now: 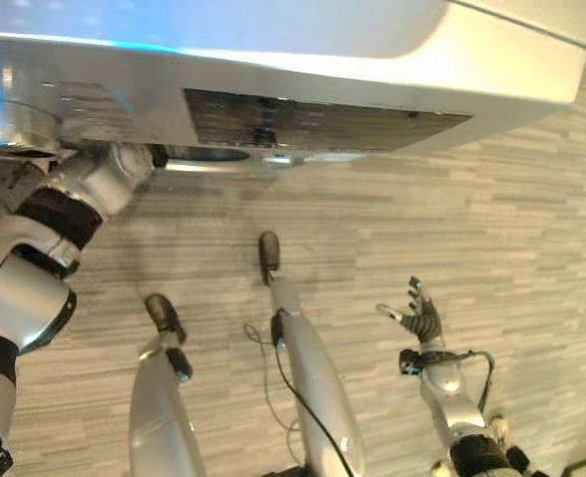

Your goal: Grab the laundry basket,head to the washer,open it,put in the laundry and shut it.

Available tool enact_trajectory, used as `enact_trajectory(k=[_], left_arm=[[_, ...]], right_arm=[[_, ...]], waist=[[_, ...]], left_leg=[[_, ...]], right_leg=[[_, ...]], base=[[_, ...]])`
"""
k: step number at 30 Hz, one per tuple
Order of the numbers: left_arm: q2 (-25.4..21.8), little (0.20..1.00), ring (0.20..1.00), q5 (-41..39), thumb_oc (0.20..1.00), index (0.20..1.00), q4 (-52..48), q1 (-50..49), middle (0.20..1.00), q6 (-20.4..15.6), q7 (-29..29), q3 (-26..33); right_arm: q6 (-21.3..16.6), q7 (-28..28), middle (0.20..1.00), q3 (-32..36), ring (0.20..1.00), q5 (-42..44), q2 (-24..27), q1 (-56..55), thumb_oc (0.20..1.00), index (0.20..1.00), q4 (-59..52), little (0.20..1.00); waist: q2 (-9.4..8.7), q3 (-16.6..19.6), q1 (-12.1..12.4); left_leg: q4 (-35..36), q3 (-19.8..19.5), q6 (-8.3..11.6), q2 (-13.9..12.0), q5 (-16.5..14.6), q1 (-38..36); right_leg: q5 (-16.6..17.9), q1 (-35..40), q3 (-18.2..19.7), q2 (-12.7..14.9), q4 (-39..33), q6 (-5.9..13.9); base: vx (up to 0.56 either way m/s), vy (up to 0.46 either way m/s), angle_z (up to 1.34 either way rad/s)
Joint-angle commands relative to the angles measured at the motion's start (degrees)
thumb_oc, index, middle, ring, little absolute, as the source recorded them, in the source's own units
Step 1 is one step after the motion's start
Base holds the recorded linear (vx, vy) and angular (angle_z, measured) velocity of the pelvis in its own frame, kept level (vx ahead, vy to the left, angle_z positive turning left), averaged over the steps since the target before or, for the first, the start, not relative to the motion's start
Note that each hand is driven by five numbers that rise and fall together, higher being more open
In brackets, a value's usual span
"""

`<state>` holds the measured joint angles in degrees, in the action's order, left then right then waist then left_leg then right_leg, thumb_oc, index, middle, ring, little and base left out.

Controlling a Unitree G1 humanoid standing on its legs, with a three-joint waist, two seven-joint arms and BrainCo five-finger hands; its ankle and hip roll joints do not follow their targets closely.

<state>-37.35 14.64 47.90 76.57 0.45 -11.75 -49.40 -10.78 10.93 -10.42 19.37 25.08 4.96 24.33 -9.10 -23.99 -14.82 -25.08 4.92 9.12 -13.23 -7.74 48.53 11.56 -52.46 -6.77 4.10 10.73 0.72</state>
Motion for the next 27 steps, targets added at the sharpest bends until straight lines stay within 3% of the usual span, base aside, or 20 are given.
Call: enact_trajectory(k=[1,6,9,10,12,14,15,18,21,24,27], left_arm=[[-0.87,1.000,1.000,1.91,1.000,1.000,-7.73,-3.70,1.000,-1.31,1.85,4.96],[-0.67,1.000,1.000,2.37,1.000,1.000,-20.59,-16.06,1.000,-2.46,-0.20,13.67],[0.73,1.000,1.000,8.91,1.000,1.000,-26.47,-26.08,1.000,-4.23,-5.50,17.99],[0.69,1.000,1.000,8.98,1.000,1.000,-26.64,-26.46,1.000,-4.20,-5.46,18.20],[1.36,1.000,1.000,11.66,1.000,1.000,-28.12,-31.85,1.000,-4.31,-6.07,19.13],[2.17,1.000,1.000,11.55,1.000,1.000,-29.68,-44.57,1.000,-4.65,-2.94,21.97],[2.16,1.000,1.000,11.58,1.000,1.000,-29.91,-44.91,1.000,-4.60,-2.84,22.17],[4.92,1.000,1.000,6.48,1.000,1.000,-28.83,-54.36,1.000,-4.11,4.19,23.66],[4.74,1.000,1.000,2.42,1.000,1.000,-29.48,-62.20,1.000,-3.98,10.14,24.86],[4.78,1.000,1.000,0.46,1.000,1.000,-30.30,-67.05,1.000,-4.00,10.88,27.31],[7.61,1.000,1.000,-2.12,1.000,1.000,-27.11,-72.62,1.000,-3.64,10.12,32.13]], right_arm=[[0.85,-0.03,1.000,2.63,1.000,-1.75,3.01,-3.02,1.000,1.000,-1.65,1.000],[1.23,-0.53,1.000,2.26,1.000,-4.29,1.91,-3.28,1.000,1.000,0.50,1.000],[0.17,-0.09,1.000,1.25,1.000,-5.88,0.50,-3.07,1.000,1.000,3.67,1.000],[0.12,-0.07,1.000,1.05,1.000,-5.89,0.57,-3.13,1.000,1.000,3.76,1.000],[0.11,0.33,1.000,0.97,1.000,-6.35,0.28,-3.27,1.000,1.000,4.90,1.000],[2.00,-0.24,1.000,2.35,1.000,-7.38,-0.25,-4.54,1.000,1.000,7.04,1.000],[2.04,-0.25,1.000,2.24,1.000,-7.38,-0.15,-4.69,1.000,1.000,6.95,1.000],[4.93,-2.22,1.000,3.81,1.000,-7.86,0.41,-5.46,1.000,1.000,7.81,1.000],[6.75,-4.83,1.000,5.92,1.000,-8.71,1.82,-6.70,1.000,1.000,7.58,1.000],[6.79,-6.16,1.000,7.33,1.000,-8.32,2.28,-7.62,1.000,1.000,7.14,1.000],[6.75,-7.73,1.000,10.57,1.000,-7.86,2.92,-8.48,1.000,1.000,6.28,1.000]], waist=[[3.43,2.20,-0.47],[3.99,2.51,1.23],[3.60,2.81,2.47],[3.97,2.93,2.61],[3.52,3.12,2.98],[4.26,3.70,4.85],[4.24,3.50,4.81],[5.28,3.50,5.87],[6.48,4.77,6.50],[7.10,5.95,6.99],[8.09,9.73,7.57]], left_leg=[[5.45,-1.36,-0.55,-3.99,0.14,-4.52],[6.55,-1.32,-0.77,-2.50,-0.02,-7.62],[7.16,-0.97,-1.13,-1.27,1.20,-9.61],[7.45,-1.22,-0.84,-1.64,-0.17,-10.73],[7.85,-0.99,-1.28,-0.75,1.06,-11.93],[8.97,-0.80,-1.65,0.32,0.39,-17.68],[9.19,-0.71,-1.65,0.32,0.40,-18.24],[10.58,0.11,-2.21,0.83,-0.11,-24.51],[12.55,1.01,-2.70,0.93,-0.20,-30.54],[14.45,1.04,-2.96,1.24,0.21,-34.66],[18.59,0.90,-3.53,2.30,1.52,-40.80]], right_leg=[[-12.07,2.43,-0.87,3.00,4.75,7.43],[-12.19,6.19,-1.30,3.93,3.80,7.51],[-11.17,8.73,-2.11,4.82,3.04,7.02],[-12.46,9.51,-1.88,4.42,3.35,7.56],[-11.38,11.09,-2.32,4.96,2.74,7.05],[-11.90,16.66,-2.89,5.71,2.80,7.14],[-11.91,17.14,-2.87,5.68,2.67,7.17],[-12.38,22.87,-2.98,6.11,2.53,7.44],[-13.09,27.91,-3.09,6.47,2.55,7.88],[-13.54,31.39,-3.34,6.65,2.18,8.16],[-13.61,37.54,-3.93,7.13,0.20,8.77]], base=[[0.01,0.076,0.03],[0.01,0.075,0.03],[-0.01,0.058,0.06],[-0.05,0.068,0.09],[-0.01,0.071,0.13],[0.05,0.133,0.08],[0.04,0.111,-0.06],[0.04,0.131,0.00],[0.07,0.134,0.03],[0.07,0.085,-0.01],[0.08,0.099,0.08]])
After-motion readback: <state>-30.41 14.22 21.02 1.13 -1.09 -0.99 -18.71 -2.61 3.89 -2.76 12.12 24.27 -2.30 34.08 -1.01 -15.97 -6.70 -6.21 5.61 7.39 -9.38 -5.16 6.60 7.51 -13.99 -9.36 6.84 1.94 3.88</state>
